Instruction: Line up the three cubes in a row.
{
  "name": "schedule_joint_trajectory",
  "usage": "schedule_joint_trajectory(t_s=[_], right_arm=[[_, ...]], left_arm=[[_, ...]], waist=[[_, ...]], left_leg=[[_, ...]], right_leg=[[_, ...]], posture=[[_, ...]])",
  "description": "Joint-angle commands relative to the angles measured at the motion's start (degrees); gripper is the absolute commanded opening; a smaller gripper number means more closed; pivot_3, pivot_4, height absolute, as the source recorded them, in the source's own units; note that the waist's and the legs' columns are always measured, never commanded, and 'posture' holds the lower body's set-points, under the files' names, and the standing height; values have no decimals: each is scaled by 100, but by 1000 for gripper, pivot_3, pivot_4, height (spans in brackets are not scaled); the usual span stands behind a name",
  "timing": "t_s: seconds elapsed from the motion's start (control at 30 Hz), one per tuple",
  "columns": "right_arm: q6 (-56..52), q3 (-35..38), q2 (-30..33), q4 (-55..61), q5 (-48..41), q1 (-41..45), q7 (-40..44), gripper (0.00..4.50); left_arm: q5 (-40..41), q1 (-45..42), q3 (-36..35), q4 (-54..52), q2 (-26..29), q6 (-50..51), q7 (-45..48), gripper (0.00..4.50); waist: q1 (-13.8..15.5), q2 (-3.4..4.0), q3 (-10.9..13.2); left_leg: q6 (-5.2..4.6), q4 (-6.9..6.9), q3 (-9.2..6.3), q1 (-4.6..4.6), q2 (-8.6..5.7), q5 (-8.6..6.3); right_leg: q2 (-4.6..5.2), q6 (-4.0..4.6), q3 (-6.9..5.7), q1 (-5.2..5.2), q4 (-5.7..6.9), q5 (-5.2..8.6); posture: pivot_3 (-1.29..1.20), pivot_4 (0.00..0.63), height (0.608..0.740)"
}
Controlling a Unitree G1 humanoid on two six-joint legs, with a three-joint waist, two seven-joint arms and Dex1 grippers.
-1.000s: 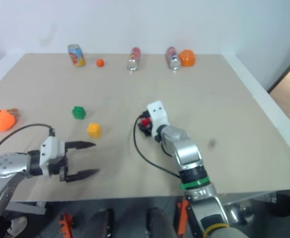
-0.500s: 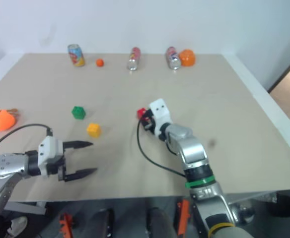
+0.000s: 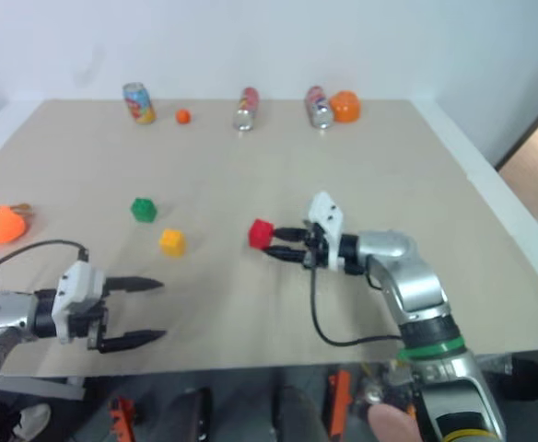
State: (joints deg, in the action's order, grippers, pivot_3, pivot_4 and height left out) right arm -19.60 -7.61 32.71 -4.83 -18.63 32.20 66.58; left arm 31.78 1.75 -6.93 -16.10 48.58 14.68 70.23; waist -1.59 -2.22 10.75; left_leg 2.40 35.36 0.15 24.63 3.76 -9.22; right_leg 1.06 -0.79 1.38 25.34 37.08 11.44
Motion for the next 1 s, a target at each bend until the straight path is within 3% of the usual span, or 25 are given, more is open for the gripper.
schedule_joint_trajectory(t_s=[0.03, 0.27, 0.5, 0.77, 0.83, 1.0], right_arm=[[567, -178, 49, -592, 242, 341, 423, 1137], [1503, -439, -96, -1763, 585, 779, 1015, 1137], [1880, -601, -94, -2126, 776, 872, 1470, 1137], [2056, -602, -224, -2395, 1024, 917, 1440, 1137], [2120, -575, -251, -2501, 1079, 936, 1375, 2151], [2188, -579, -234, -2645, 1200, 926, 1370, 3916]], left_arm=[[324, -108, -150, -127, 104, 342, 62, 4500], [659, -107, -338, -282, 176, 790, 105, 4500], [601, 104, -482, -241, 266, 751, 243, 4500], [542, 185, -430, -267, 190, 659, 231, 4500], [491, 145, -393, -195, 190, 607, 267, 4500], [416, 45, -316, -93, 150, 531, 300, 4500]], waist=[[-2, 0, 0], [1, 2, 1], [4, 5, 3], [4, 5, 3], [2, 4, 2], [5, 5, 2]], left_leg=[[0, 1, 0, 0, 0, 0], [0, 2, 0, 2, -1, 0], [-4, -7, -3, 2, 0, -10], [-4, -2, -4, 0, 0, -11], [-4, 1, -3, -1, 0, -11], [-5, 2, -3, 0, 0, -10]], right_leg=[[0, 1, 0, 1, 0, 0], [-2, 1, 0, 0, 0, 0], [-7, -3, 0, 0, 1, 0], [-8, -3, 1, -2, 1, 0], [-8, -3, 1, -2, 1, 0], [-7, -2, 1, -3, 1, 0]], posture=[[0, 150, 740], [0, 150, 740], [0, 150, 740], [0, 150, 740], [0, 150, 740], [0, 150, 740]])
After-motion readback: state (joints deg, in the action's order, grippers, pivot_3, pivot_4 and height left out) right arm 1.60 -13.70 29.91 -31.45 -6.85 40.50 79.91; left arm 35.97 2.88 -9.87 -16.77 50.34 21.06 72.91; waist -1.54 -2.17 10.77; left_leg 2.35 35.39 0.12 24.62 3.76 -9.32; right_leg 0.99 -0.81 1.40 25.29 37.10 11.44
